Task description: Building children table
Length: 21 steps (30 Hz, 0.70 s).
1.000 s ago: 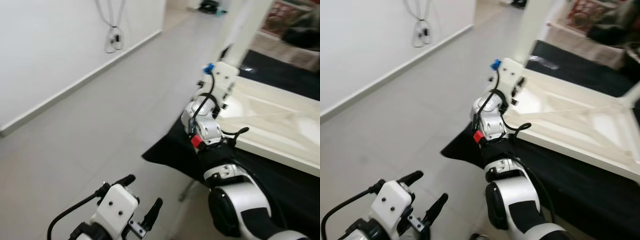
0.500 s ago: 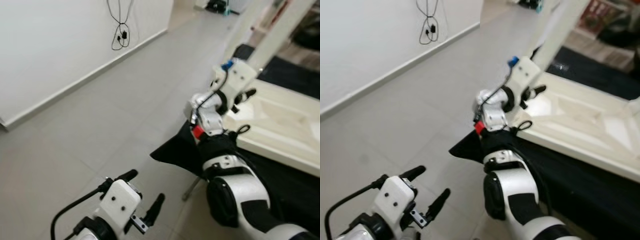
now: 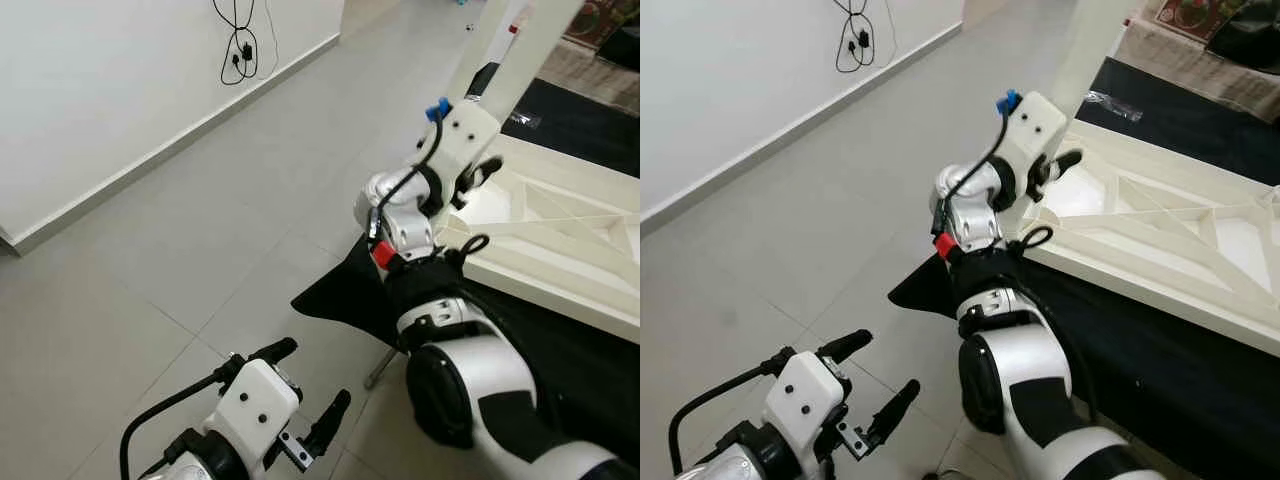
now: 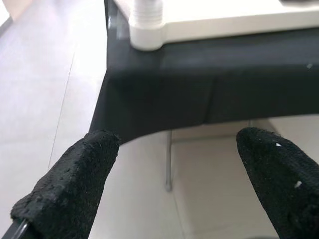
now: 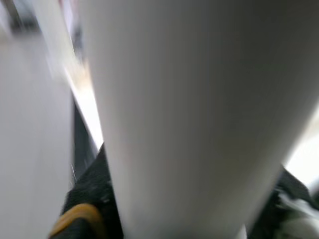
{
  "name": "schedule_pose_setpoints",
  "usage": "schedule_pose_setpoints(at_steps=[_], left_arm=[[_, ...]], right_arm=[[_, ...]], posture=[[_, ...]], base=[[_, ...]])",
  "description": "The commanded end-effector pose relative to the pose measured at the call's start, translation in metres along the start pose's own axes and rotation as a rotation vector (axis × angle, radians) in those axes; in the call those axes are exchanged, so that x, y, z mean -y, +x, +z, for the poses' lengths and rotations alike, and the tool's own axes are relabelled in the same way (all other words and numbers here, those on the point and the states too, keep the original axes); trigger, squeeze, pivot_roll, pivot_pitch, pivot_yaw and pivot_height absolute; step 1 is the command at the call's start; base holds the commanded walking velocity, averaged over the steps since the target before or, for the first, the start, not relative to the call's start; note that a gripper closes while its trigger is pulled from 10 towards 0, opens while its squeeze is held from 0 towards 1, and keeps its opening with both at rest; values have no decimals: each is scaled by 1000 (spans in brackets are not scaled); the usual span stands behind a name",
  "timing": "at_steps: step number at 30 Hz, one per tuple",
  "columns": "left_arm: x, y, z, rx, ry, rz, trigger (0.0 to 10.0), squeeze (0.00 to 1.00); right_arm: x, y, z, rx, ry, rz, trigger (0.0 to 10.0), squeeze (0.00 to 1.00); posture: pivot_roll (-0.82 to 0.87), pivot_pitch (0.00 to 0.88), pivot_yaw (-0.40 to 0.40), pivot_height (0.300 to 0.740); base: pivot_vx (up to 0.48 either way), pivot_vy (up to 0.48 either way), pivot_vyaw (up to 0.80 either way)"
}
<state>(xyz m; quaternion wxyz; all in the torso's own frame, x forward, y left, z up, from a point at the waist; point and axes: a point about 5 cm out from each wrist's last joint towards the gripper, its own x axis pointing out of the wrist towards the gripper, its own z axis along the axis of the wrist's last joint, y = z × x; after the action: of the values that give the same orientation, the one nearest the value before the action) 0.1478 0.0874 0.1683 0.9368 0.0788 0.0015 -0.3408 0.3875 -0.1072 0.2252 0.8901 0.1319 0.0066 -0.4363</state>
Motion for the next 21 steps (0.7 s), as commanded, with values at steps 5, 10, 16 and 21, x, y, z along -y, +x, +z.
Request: schedule_pose_setpoints(at_steps=[5,10,16,21], left_arm=[[3,-1,-3,-13,2,-8,10000,0],[3,0,-5,-19,1,-8,10000,0],[2,0,-6,-22,-3,-6,10000,0],[1,1,-7,-23,2,-11,10000,0]], right_arm=[[3,4,-7,-48,13,5,10000,1000],[1,2,-5,-30,18,27,10000,1000],[-1,-3,-7,-39,45,98,10000,0],[-1,-8,-10,-46,55,154,10000,0]], posture=[[194,232,-125,740],[188,230,-122,740],[187,227,-122,740],[183,224,-119,740]], base=[[0,0,0],[0,0,0],[0,0,0],[0,0,0]])
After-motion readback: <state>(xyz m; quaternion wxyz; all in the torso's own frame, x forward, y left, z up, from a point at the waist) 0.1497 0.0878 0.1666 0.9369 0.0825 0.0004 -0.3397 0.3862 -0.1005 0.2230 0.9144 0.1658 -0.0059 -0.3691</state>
